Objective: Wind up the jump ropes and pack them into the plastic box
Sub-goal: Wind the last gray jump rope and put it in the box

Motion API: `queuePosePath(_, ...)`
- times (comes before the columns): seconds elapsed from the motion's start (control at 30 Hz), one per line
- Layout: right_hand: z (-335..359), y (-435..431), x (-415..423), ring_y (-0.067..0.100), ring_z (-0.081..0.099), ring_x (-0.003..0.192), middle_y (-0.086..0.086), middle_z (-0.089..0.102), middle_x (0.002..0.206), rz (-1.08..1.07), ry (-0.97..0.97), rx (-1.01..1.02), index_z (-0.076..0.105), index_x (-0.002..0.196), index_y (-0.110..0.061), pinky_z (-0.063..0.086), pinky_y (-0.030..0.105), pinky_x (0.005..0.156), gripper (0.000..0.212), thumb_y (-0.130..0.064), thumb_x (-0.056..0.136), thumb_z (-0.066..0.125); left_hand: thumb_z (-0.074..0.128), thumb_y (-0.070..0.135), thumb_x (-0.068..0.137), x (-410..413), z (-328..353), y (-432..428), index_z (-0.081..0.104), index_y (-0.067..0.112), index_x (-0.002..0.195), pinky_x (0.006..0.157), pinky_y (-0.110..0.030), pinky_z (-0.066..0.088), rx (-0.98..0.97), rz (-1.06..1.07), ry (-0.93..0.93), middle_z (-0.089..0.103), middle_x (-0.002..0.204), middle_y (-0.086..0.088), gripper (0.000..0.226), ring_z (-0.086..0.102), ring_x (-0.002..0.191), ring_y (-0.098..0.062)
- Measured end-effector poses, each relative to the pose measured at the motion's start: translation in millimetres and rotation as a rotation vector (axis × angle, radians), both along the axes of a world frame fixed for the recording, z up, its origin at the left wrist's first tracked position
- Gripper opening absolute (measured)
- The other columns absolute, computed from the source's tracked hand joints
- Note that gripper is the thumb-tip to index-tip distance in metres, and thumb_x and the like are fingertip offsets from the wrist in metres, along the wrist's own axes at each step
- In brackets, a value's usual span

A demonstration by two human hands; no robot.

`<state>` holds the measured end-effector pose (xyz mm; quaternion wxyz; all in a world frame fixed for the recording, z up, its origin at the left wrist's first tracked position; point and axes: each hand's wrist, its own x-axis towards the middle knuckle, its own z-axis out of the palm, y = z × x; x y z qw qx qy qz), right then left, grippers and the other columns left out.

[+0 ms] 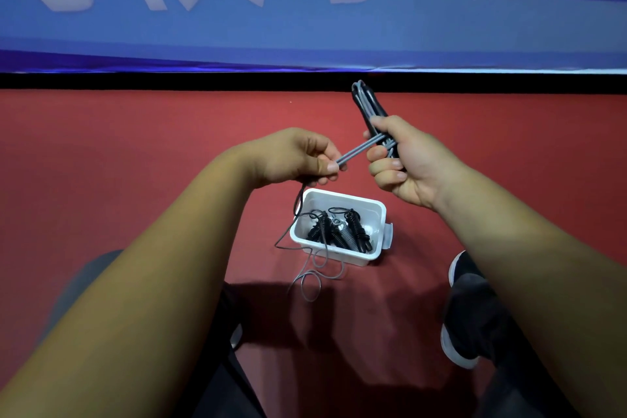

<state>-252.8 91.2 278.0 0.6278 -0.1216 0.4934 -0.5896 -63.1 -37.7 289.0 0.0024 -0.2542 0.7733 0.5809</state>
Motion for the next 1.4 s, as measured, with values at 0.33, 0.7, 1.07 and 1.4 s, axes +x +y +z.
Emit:
queuePosePath(0.33, -5, 7, 11, 0.003, 0.023, 0.048, -0.005, 0.043, 0.070, 0.137, -0.055, 0.067, 0.046, 0.099, -0.021, 0.016, 0.015, 0.036, 0.018, -0.021, 0.102, 0.064, 0.053, 0.013, 0.109, -4, -22, 5, 0.066, 0.003, 0.108, 0.092, -0.054, 0.060, -0.031, 0.045, -0.204, 0.071, 0.100, -0.015, 0.017, 0.074, 0.087, -0.024)
queuePosePath(0.7, 0, 22, 4, 0.001, 0.023, 0.042, -0.007, 0.038, 0.068, 0.533, -0.207, 0.088, 0.070, 0.113, -0.002, 0.018, 0.013, 0.032, 0.040, -0.022, 0.079, 0.076, 0.050, -0.005, 0.090, -3, -12, -3, 0.060, -0.003, 0.134, 0.105, -0.042, 0.054, 0.474, 0.202, 0.184, 0.061, 0.122, -0.022, 0.045, 0.059, 0.112, -0.032)
queuePosePath(1.07, 23, 33, 8, 0.008, 0.013, 0.043, -0.017, 0.044, 0.051, 1.099, 0.006, 0.080, 0.083, 0.072, -0.036, 0.007, 0.018, 0.041, 0.079, -0.020, 0.108, 0.014, 0.034, 0.016, 0.083, -8, 12, 7, 0.063, -0.007, 0.134, 0.068, -0.032, 0.044, 0.614, 0.041, 0.233, 0.050, 0.084, -0.014, 0.064, 0.044, 0.072, -0.025)
queuePosePath(1.4, -8, 31, 16, 0.005, 0.025, 0.043, 0.007, 0.044, 0.072, 0.963, 0.156, 0.178, 0.062, 0.093, -0.013, 0.014, 0.016, 0.041, 0.015, -0.003, 0.097, 0.052, 0.032, 0.019, 0.081, -18, 11, 19, 0.063, -0.008, 0.131, 0.071, -0.038, 0.038, 0.362, -0.060, 0.119, 0.053, 0.081, -0.019, 0.065, 0.042, 0.069, -0.026)
